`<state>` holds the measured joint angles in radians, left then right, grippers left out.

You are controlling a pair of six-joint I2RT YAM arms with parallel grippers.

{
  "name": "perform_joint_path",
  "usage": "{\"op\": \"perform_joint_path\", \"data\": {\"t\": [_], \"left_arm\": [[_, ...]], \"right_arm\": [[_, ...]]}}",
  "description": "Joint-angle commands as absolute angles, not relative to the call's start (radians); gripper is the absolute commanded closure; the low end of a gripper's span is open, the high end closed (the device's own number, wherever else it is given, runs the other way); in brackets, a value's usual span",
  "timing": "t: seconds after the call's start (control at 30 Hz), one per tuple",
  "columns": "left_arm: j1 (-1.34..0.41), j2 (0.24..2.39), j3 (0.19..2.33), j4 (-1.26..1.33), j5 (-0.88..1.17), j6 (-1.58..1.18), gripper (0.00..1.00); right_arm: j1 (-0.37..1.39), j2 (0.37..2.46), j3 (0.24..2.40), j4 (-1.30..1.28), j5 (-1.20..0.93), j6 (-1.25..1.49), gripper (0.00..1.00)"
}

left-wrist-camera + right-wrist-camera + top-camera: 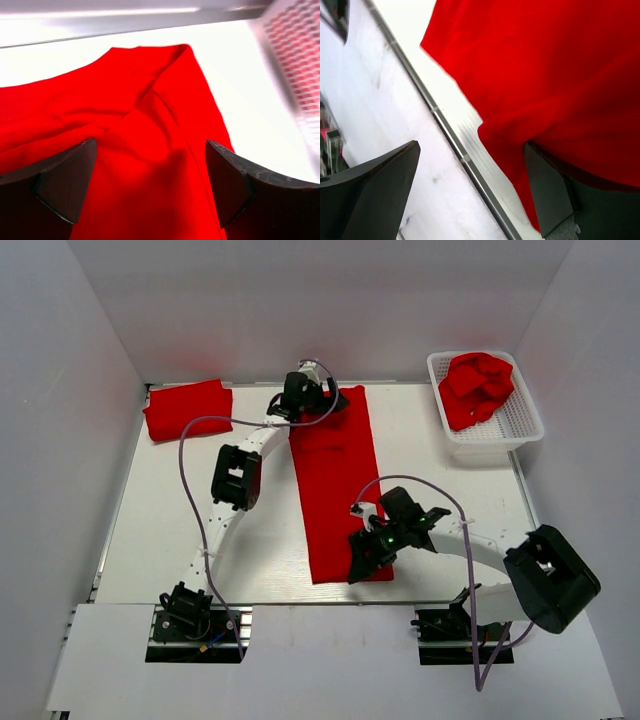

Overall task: Fold and stack the t-shirts
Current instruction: Rotate the tshirt 90 degrees, then grab the bottom of the folded rectangular tshirt with both arms

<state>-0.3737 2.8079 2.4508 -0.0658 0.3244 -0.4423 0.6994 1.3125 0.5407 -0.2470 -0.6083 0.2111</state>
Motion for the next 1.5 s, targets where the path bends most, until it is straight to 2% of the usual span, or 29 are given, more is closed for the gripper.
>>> {"op": "perform_joint_path", "data": {"t": [0.0,0.17,0.5,0.7,0.77,0.83,0.97,1.07,1.17,1.2,1.27,1.33,1.47], "left_arm": [[-0.396,2.859,2.429,0.084,0.397,-0.544,0.00],[-0.396,2.893,2.447,0.181,0.367,-0.595,0.00],[-0.396,2.858,2.413,0.362,0.333,-0.562,0.00],[-0.396,2.630,2.384,0.252,0.310,-0.405,0.00],[-0.396,2.533,2.330,0.181,0.321,-0.355,0.00],[-0.396,2.375,2.268,0.001,0.289,-0.333,0.00],[-0.405,2.068,2.002,-0.176,0.293,-0.319,0.00],[-0.426,1.826,1.651,-0.302,0.137,-0.348,0.00],[-0.454,1.662,1.421,-0.353,0.058,-0.454,0.00],[-0.454,1.564,1.273,-0.363,0.058,-0.475,0.00],[-0.497,1.485,1.115,-0.388,0.048,-0.492,0.00],[-0.523,1.425,1.060,-0.525,0.035,-0.520,0.00],[-0.633,1.349,0.841,-0.571,0.164,-0.586,0.00]], "right_arm": [[0.745,1.409,0.570,-0.239,-0.678,0.130,0.10],[0.781,1.531,0.672,-0.235,-0.646,0.075,0.10],[0.776,1.416,0.841,-0.278,-0.453,0.080,0.10],[0.775,1.391,0.902,-0.281,-0.379,0.139,0.10],[0.767,1.330,0.875,-0.242,-0.298,0.205,0.10],[0.761,1.284,0.844,-0.227,-0.149,0.280,0.10],[0.735,1.209,0.744,-0.230,0.038,0.467,0.10],[0.718,1.207,0.733,-0.296,0.048,0.486,0.10],[0.703,1.186,0.709,-0.351,0.046,0.523,0.10],[0.695,1.174,0.695,-0.373,0.026,0.543,0.10],[0.689,1.152,0.675,-0.428,-0.044,0.571,0.10],[0.684,1.134,0.646,-0.462,-0.108,0.572,0.10],[0.690,1.138,0.614,-0.515,-0.245,0.551,0.10]]}}
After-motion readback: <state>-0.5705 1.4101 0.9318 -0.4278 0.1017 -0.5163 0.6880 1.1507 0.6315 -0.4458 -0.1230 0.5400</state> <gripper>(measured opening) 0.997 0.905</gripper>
